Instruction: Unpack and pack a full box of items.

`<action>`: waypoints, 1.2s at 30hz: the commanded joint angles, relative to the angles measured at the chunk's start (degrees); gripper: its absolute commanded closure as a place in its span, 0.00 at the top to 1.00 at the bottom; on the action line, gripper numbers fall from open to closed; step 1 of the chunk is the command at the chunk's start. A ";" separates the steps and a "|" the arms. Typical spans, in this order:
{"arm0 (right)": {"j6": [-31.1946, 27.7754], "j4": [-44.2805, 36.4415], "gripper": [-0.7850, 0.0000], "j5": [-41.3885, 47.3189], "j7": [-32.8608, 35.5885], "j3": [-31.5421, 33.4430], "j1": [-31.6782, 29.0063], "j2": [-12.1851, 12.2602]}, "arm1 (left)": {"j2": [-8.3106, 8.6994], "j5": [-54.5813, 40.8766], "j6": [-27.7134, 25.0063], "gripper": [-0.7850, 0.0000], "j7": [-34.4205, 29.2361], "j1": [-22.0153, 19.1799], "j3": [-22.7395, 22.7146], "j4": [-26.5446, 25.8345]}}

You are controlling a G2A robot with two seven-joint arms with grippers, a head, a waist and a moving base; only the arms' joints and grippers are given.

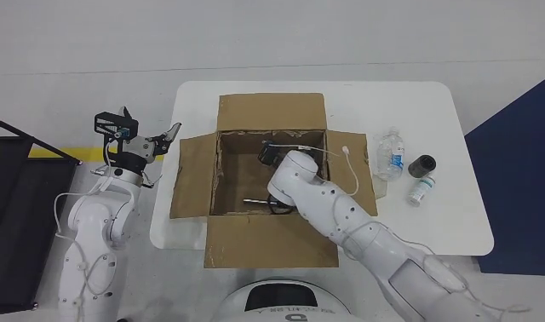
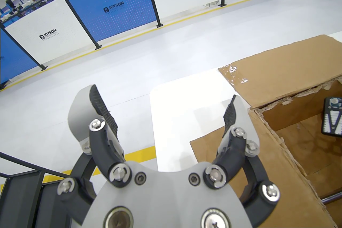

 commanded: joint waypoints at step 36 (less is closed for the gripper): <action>3.14 3.38 0.13 -18.19 2.18 -0.09 -2.34 -4.38 | 0.00 0.00 0.00 1.00 0.00 0.00 0.00 0.00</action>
